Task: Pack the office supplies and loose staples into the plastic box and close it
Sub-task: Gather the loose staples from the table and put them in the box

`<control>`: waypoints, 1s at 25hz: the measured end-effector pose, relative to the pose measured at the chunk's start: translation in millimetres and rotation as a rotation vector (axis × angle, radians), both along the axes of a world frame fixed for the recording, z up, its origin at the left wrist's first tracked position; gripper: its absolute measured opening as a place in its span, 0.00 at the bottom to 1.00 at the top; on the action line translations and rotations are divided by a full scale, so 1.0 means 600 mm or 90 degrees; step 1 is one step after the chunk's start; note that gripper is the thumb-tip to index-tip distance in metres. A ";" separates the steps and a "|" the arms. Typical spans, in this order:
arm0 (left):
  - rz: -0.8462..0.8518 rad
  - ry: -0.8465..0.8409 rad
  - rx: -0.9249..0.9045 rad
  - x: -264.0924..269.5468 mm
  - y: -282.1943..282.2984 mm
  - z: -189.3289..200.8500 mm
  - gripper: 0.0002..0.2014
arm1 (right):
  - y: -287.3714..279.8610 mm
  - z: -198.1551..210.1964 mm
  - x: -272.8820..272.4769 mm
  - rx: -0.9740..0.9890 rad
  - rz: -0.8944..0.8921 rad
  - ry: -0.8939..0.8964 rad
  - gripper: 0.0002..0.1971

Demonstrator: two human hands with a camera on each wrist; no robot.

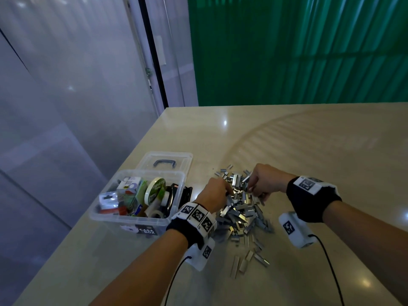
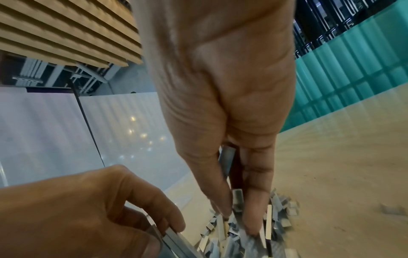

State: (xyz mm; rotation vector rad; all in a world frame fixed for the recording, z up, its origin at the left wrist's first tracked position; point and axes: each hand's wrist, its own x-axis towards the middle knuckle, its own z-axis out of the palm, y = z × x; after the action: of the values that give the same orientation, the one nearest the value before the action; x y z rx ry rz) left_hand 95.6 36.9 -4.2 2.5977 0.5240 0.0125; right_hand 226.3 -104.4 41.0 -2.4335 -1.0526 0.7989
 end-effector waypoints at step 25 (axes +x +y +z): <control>0.233 -0.203 -0.063 -0.319 0.287 0.117 0.15 | 0.349 0.087 -0.259 0.300 0.022 0.202 0.04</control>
State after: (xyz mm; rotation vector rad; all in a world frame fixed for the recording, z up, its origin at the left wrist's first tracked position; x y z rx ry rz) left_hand -95.6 209.4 66.0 2.3070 0.8436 0.4989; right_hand 70.6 104.7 93.4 -1.8327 -1.0230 0.8070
